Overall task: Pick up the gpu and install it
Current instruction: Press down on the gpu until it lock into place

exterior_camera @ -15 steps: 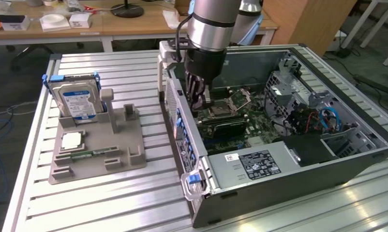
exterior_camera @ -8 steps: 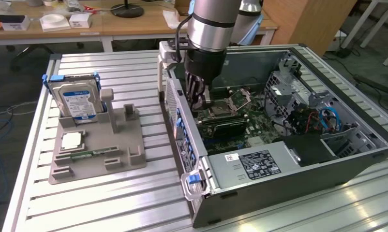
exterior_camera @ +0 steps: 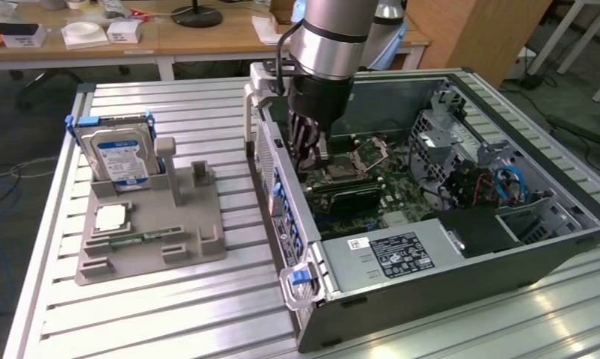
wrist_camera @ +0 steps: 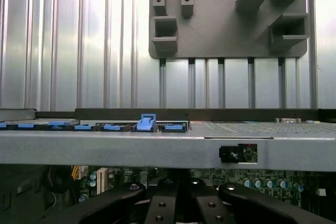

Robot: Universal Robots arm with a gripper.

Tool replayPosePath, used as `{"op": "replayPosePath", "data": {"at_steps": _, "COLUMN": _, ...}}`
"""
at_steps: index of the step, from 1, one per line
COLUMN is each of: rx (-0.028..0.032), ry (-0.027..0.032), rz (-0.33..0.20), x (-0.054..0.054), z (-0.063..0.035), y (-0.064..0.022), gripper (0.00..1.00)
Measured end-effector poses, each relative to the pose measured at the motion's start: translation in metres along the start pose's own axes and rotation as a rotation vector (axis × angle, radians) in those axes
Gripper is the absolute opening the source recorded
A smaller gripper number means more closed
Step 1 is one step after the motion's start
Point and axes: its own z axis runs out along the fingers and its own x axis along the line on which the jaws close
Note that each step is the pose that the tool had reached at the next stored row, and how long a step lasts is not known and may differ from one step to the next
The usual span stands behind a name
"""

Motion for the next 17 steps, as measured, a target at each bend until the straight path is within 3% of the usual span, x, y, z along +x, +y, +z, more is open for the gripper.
{"op": "replayPosePath", "data": {"at_steps": 5, "rx": -0.0053, "ry": 0.0000, "rz": -0.001, "x": 0.0024, "z": 0.0001, "y": -0.0012, "gripper": 0.10}}
{"op": "replayPosePath", "data": {"at_steps": 15, "rx": -0.0071, "ry": -0.0010, "rz": -0.001, "x": 0.0074, "z": 0.0005, "y": -0.0024, "gripper": 0.10}}
{"op": "replayPosePath", "data": {"at_steps": 17, "rx": -0.0086, "ry": 0.0003, "rz": -0.001, "x": 0.0072, "z": 0.0003, "y": -0.0059, "gripper": 0.10}}
